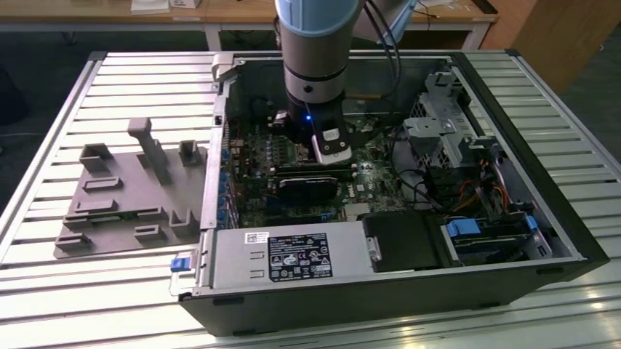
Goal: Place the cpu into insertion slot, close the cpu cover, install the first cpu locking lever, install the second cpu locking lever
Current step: 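Install the second cpu locking lever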
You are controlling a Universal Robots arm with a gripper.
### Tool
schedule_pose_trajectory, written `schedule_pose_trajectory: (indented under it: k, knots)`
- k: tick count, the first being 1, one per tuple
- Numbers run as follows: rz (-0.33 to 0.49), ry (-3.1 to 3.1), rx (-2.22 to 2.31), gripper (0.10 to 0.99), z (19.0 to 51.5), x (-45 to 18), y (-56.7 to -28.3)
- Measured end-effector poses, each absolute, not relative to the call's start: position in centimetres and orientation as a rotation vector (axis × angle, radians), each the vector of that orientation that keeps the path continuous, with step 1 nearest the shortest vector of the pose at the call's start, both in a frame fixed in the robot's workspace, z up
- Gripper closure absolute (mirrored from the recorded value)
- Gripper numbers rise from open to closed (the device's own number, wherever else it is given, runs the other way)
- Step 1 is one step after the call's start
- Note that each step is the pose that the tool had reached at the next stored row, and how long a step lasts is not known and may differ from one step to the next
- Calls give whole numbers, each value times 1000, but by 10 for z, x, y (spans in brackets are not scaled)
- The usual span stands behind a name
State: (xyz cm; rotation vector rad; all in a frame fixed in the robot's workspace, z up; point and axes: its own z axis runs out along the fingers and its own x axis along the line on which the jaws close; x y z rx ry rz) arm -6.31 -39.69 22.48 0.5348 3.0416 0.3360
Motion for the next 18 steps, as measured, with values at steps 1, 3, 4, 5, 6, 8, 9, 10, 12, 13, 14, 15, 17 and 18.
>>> schedule_pose_trajectory:
  k: [1, 3, 4, 5, 6, 8, 9, 10, 12, 13, 14, 15, 17, 18]
  knots:
    - [345, 3041, 535, 984, 224, -64, -398]
    - [361, 3042, 535, 984, 222, -67, -400]
    - [367, 3042, 535, 984, 221, -68, -401]
    - [373, 3042, 535, 984, 220, -70, -402]
    - [379, 3042, 535, 984, 219, -70, -403]
    - [390, 3042, 535, 984, 217, -71, -406]
    - [394, 3042, 534, 984, 216, -72, -407]
    - [398, 3042, 534, 984, 214, -72, -407]
    - [407, 3042, 533, 984, 212, -73, -408]
    - [411, 3042, 532, 984, 210, -74, -408]
    - [417, 3042, 530, 984, 209, -74, -408]
    - [422, 3042, 529, 984, 208, -75, -408]
    - [433, 3043, 526, 984, 206, -76, -408]
    - [436, 3043, 526, 984, 205, -78, -408]
